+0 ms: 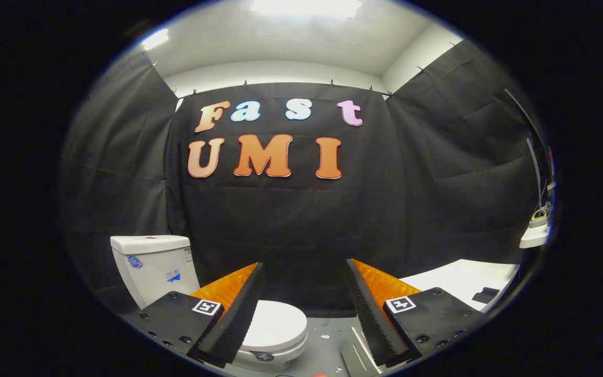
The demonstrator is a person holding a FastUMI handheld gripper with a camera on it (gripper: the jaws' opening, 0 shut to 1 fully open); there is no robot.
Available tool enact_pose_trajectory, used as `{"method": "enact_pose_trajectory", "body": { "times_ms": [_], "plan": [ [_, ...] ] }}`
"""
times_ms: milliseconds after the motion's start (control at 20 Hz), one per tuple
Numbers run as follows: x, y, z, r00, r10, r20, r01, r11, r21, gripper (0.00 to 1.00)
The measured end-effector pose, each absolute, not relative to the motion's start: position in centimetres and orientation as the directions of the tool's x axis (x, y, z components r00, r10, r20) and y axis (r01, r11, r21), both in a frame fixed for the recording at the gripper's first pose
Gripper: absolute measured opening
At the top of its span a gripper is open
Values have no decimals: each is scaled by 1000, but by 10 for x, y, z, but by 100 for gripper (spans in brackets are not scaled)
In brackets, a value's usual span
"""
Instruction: Open the toilet lid.
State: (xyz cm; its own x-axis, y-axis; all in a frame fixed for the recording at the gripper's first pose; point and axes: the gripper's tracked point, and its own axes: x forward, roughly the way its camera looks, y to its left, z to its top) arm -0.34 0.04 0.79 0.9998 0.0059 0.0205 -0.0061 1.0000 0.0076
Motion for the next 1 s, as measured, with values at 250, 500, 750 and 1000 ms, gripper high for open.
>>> {"method": "enact_pose_trajectory", "body": {
  "times_ms": [250,500,750,1000],
  "plan": [
    [0,8,9,1000,8,17,-8,999,50,98],
    [9,44,-14,996,75,-55,-72,996,56,99],
    [26,75,-33,989,115,-89,-98,979,178,99],
    [32,97,-85,973,179,-144,-129,945,301,98]
  ]
}}
